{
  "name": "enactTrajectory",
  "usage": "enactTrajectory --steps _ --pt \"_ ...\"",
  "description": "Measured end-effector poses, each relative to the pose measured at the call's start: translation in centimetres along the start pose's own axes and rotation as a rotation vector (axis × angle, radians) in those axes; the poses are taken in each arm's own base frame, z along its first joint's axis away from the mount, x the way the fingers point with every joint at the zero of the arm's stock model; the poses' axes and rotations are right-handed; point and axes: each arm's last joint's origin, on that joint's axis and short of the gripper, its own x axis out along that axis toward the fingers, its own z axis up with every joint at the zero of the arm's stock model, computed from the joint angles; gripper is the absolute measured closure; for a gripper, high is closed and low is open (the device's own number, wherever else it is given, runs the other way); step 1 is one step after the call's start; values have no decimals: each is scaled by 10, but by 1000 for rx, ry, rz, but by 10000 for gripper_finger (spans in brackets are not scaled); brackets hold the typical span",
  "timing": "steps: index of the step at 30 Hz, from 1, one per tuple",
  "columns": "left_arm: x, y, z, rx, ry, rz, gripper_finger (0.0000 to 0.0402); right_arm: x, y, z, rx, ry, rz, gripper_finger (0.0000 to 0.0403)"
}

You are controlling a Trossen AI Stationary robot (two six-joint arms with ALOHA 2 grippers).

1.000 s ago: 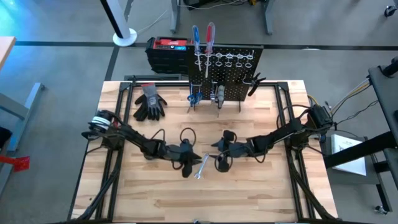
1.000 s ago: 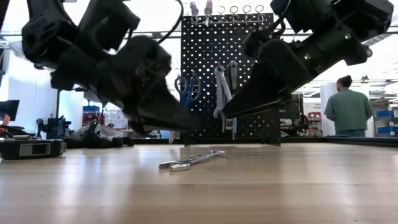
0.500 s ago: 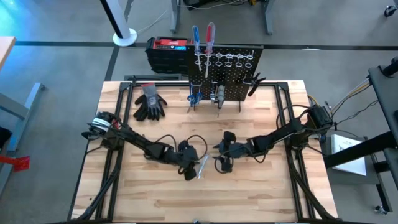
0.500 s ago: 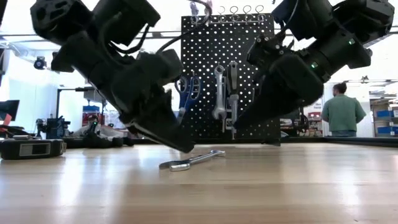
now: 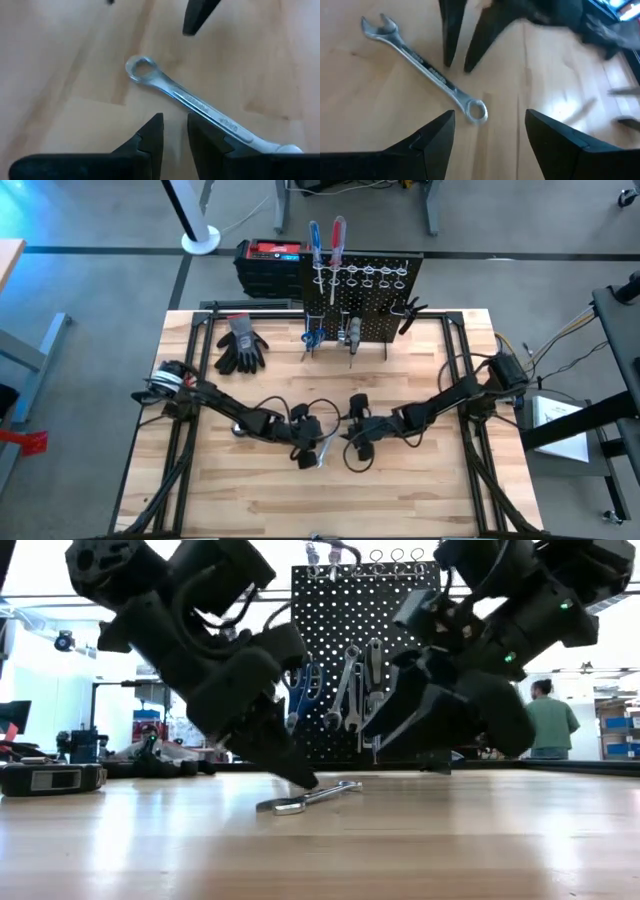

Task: Hang tools onto peg board
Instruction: Hang the right silver wrench on the peg board

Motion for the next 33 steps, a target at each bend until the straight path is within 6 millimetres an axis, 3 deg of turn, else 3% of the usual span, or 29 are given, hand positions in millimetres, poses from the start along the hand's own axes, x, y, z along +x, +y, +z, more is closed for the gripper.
enactTrajectory --steps 13,20,27,33 --pt "15 -3 -7 -35 -26 -44 325 37 32 11 -255 119 5 169" --pt "17 -3 -5 -10 -53 -59 325 45 33 19 -314 168 -35 174" --pt "17 -3 -5 -6 -62 -63 325 48 30 31 -348 157 -65 203" --pt "17 -3 -5 -2 -66 -64 325 51 25 28 -311 171 6 229"
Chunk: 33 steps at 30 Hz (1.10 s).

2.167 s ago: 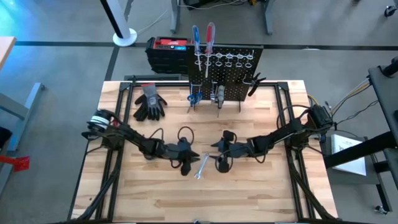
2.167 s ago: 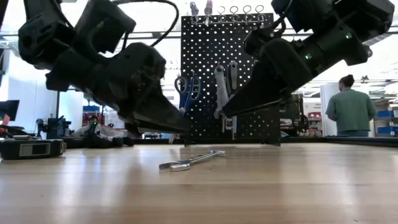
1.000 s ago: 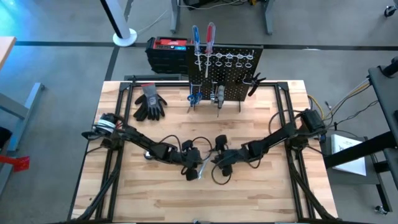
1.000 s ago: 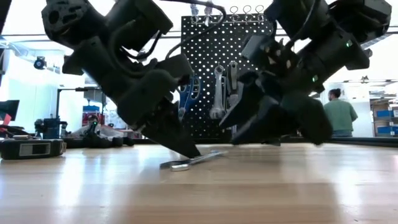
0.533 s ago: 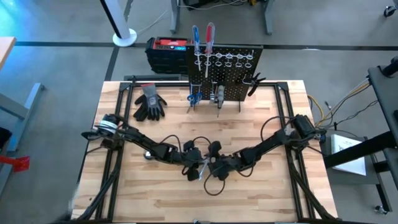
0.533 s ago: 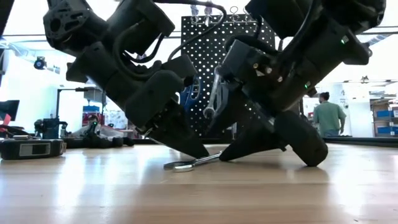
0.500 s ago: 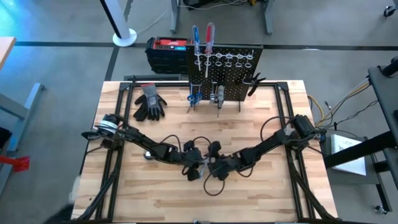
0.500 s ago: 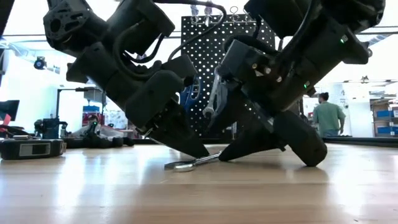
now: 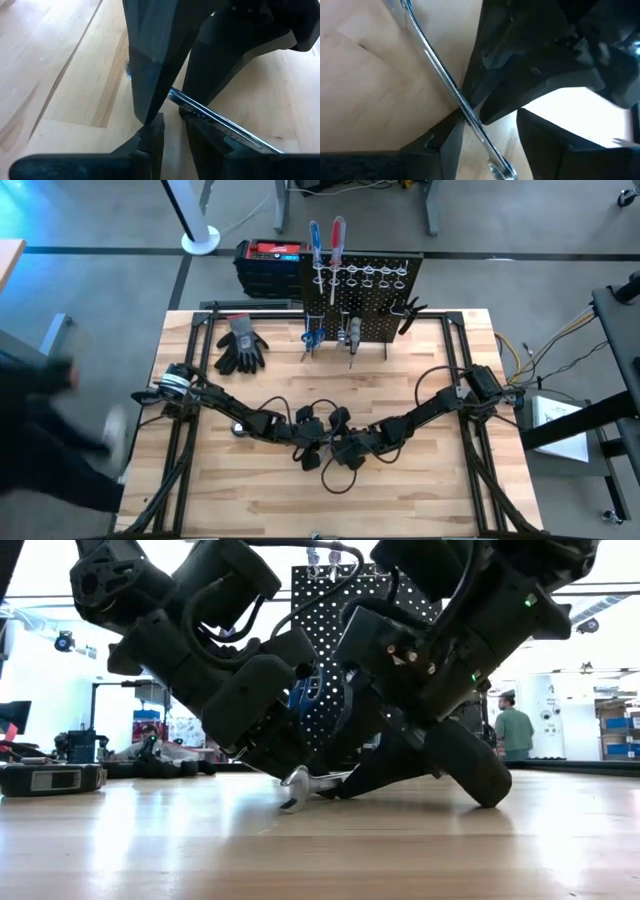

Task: Hang tools onto peg board
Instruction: Hang the right silver wrench on the peg board

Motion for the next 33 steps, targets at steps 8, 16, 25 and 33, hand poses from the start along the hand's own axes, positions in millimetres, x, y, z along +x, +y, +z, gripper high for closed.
enactTrajectory --steps 8,16,25,33 --pt "0 0 0 -2 -4 -2 325 2 -2 -4 46 22 51 323" --pt "0 0 0 -7 -4 1 325 1 -1 -8 -22 69 55 391" --pt "-20 3 6 -12 72 48 325 -11 -5 -14 19 171 52 401" --pt "-46 5 23 68 76 101 322 -24 -11 -21 95 251 65 402"
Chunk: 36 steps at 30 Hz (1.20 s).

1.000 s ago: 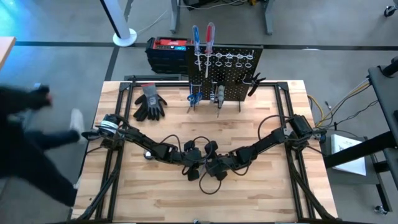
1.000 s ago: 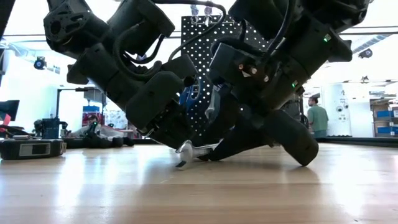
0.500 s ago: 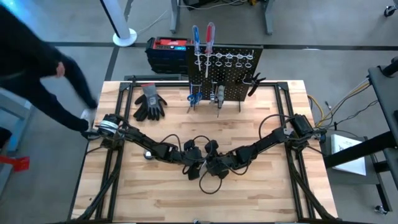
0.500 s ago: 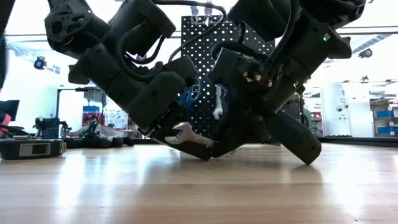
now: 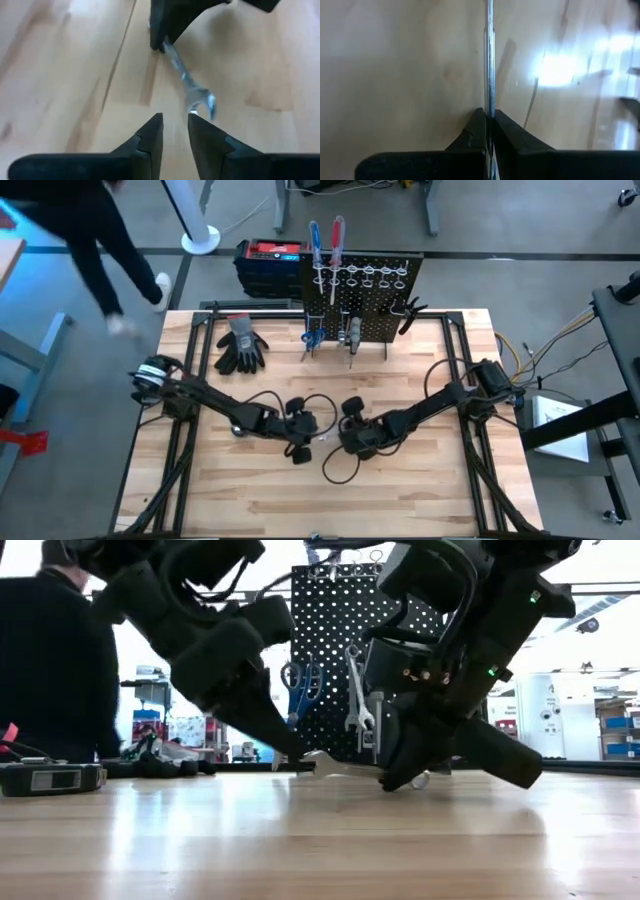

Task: Hang tools onto peg board
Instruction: Hang the right silver wrench on the peg board

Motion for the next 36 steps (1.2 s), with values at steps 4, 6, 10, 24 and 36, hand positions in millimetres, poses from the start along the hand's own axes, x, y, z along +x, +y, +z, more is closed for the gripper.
enactTrajectory --steps 4,6,10,24,36 --pt "-8 -1 11 80 -33 -20 292 -2 0 -3 19 29 11 402" --pt "-10 -4 19 99 -56 -34 266 -3 0 -3 25 33 13 402" --pt "-10 -10 38 139 -53 -77 201 -3 -1 -4 36 37 16 403" --pt "33 -18 56 253 200 -8 115 -11 -10 9 111 23 15 403" --pt "36 -11 48 207 207 54 282 -12 -9 8 116 30 9 403"
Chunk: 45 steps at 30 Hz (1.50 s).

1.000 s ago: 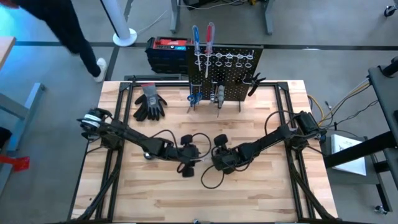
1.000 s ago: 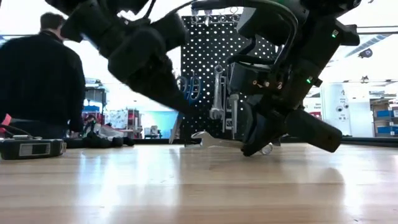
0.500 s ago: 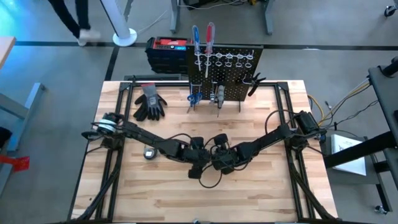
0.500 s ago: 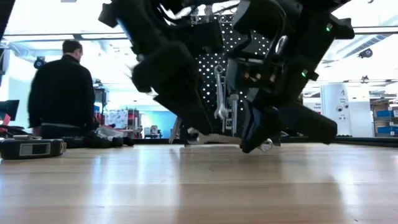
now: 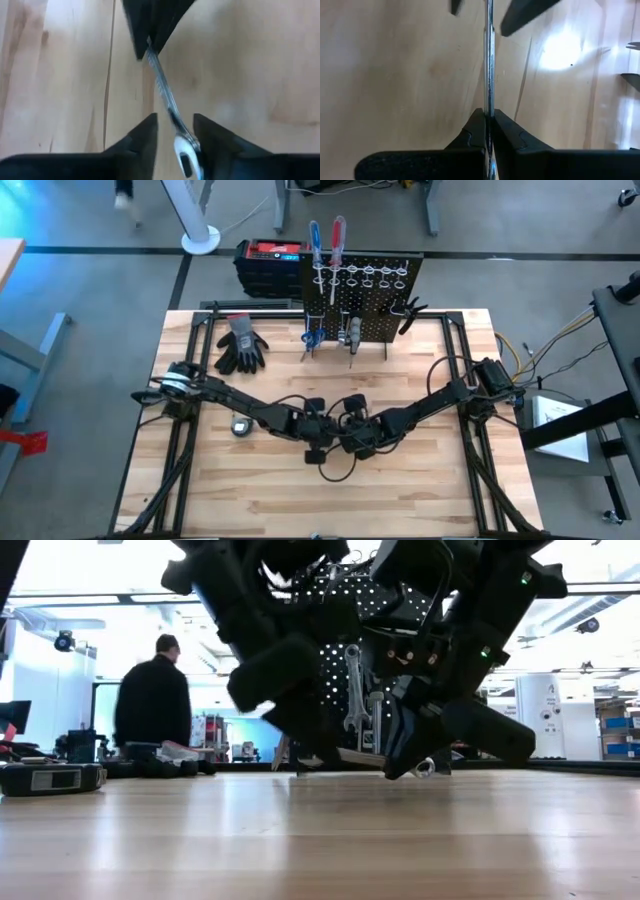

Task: Hang tools onto peg board
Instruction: Hang the right silver wrench on the peg board

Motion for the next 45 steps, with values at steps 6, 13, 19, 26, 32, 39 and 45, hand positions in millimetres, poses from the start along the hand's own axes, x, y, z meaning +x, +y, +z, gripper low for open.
enactTrajectory --steps 6,13,19,26,32,39,45 --pt "5 2 -11 -14 24 18 360 0 0 0 9 -1 -4 403" --pt "3 3 -9 -12 4 27 393 -1 0 0 34 2 4 403" --pt "5 4 -12 -28 -7 12 397 -1 0 0 90 -3 9 365" --pt "12 6 -32 -175 -119 -20 398 -22 -7 -4 197 -80 -5 262" --pt "5 21 -52 -363 -379 -67 398 -64 -22 -26 314 -212 -21 214" --pt "-4 49 -69 -556 -725 -96 398 -117 -40 -65 521 -480 -56 210" --pt "-9 74 -64 -669 -875 -65 398 -139 -47 -98 674 -678 -34 216"
